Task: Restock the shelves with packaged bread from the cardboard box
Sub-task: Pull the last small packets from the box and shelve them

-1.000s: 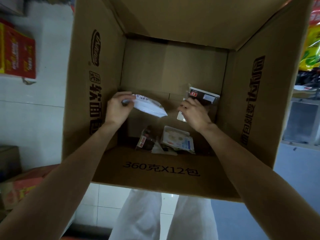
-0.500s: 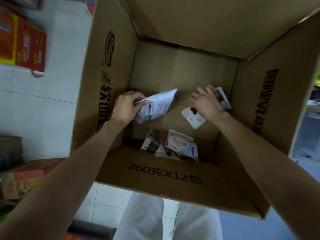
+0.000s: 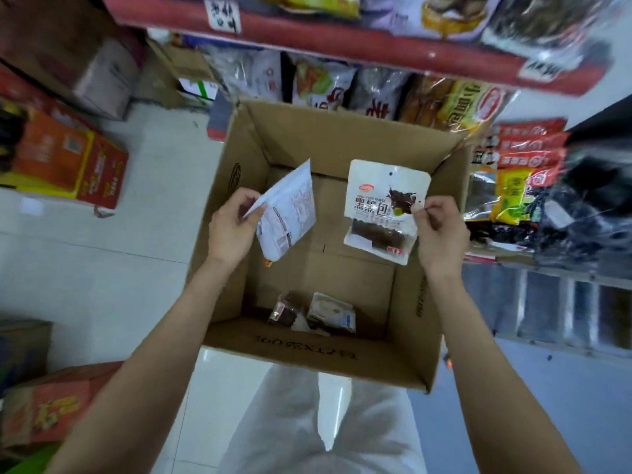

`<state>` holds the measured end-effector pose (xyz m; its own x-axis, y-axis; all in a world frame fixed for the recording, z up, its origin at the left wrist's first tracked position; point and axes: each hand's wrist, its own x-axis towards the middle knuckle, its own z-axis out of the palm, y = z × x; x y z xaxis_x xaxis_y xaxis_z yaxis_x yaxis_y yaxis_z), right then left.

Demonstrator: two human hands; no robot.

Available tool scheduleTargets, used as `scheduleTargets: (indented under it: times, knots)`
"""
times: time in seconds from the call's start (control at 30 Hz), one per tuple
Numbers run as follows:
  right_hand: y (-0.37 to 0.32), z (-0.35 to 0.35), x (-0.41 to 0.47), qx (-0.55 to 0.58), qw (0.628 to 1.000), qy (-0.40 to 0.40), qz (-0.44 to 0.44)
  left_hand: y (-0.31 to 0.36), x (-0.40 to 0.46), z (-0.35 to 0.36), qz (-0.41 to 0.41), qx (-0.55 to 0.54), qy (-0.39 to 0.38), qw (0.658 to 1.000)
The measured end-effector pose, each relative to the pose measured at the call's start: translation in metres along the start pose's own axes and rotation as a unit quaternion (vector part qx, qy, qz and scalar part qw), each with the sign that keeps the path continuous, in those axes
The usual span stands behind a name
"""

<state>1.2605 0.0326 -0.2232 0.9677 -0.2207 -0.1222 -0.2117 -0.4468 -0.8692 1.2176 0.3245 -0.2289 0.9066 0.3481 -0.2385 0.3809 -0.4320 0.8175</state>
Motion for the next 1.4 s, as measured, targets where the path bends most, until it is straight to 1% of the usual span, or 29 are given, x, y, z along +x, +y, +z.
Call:
scheduleTargets:
  times: [0.1,0.23,0.3,0.4,0.5,0.57,0.63,0.73,0.8,0.93,0.97,1.03,1.13,1.2,1.3,1.33,1.4]
  knots:
    - [-0.029,-0.034,-0.007,-0.002,1.000,0.016,-0.019,0.047,-0.011,-0.008,0.030,-0.034,0.026,0.999]
    - [-0.060,-0.074,-0.010,-0.034,0.997,0.042,-0.049,0.107,-0.024,-0.012,0.008,-0.153,0.057,0.986]
    - [-0.074,-0.093,-0.007,-0.020,0.997,0.043,-0.054,0.131,-0.027,-0.013,0.022,-0.161,0.057,0.985]
    - [-0.085,-0.118,0.001,0.029,0.998,0.028,-0.053,0.161,-0.027,-0.014,0.065,-0.130,0.056,0.988]
    - [-0.095,-0.141,0.012,0.068,0.996,0.014,-0.061,0.189,-0.027,-0.011,0.126,-0.065,0.054,0.988]
    - [-0.101,-0.157,0.020,0.069,0.995,0.014,-0.077,0.208,-0.030,-0.006,0.155,-0.049,0.051,0.985]
    - [-0.106,-0.177,0.028,0.030,0.994,0.023,-0.107,0.227,-0.031,0.003,0.176,-0.034,0.030,0.983]
    - [-0.105,-0.210,0.046,-0.085,0.981,0.067,-0.159,0.261,-0.024,0.023,0.191,0.007,-0.013,0.982]
    - [-0.102,-0.232,0.062,-0.122,0.971,0.108,-0.174,0.282,-0.017,0.041,0.217,0.031,-0.031,0.975]
    - [-0.106,-0.278,0.100,-0.107,0.964,0.176,-0.169,0.314,0.006,0.082,0.254,0.155,-0.015,0.954]
    - [-0.107,-0.287,0.112,-0.090,0.964,0.188,-0.167,0.321,0.015,0.093,0.260,0.169,-0.009,0.951]
    - [-0.110,-0.300,0.141,-0.057,0.964,0.206,-0.157,0.337,0.026,0.112,0.271,0.178,-0.012,0.946]
    - [-0.121,-0.303,0.193,-0.059,0.957,0.224,-0.176,0.349,0.042,0.136,0.270,0.162,-0.019,0.949]
    - [-0.126,-0.293,0.232,-0.076,0.956,0.213,-0.189,0.352,0.052,0.150,0.259,0.159,-0.020,0.952]
    - [-0.133,-0.267,0.281,-0.085,0.967,0.152,-0.186,0.352,0.062,0.164,0.242,0.186,-0.005,0.952]
    - [-0.133,-0.257,0.294,-0.066,0.975,0.128,-0.170,0.351,0.065,0.167,0.241,0.187,0.002,0.952]
    - [-0.135,-0.236,0.310,0.018,0.989,0.076,-0.123,0.348,0.071,0.168,0.236,0.181,0.017,0.955]
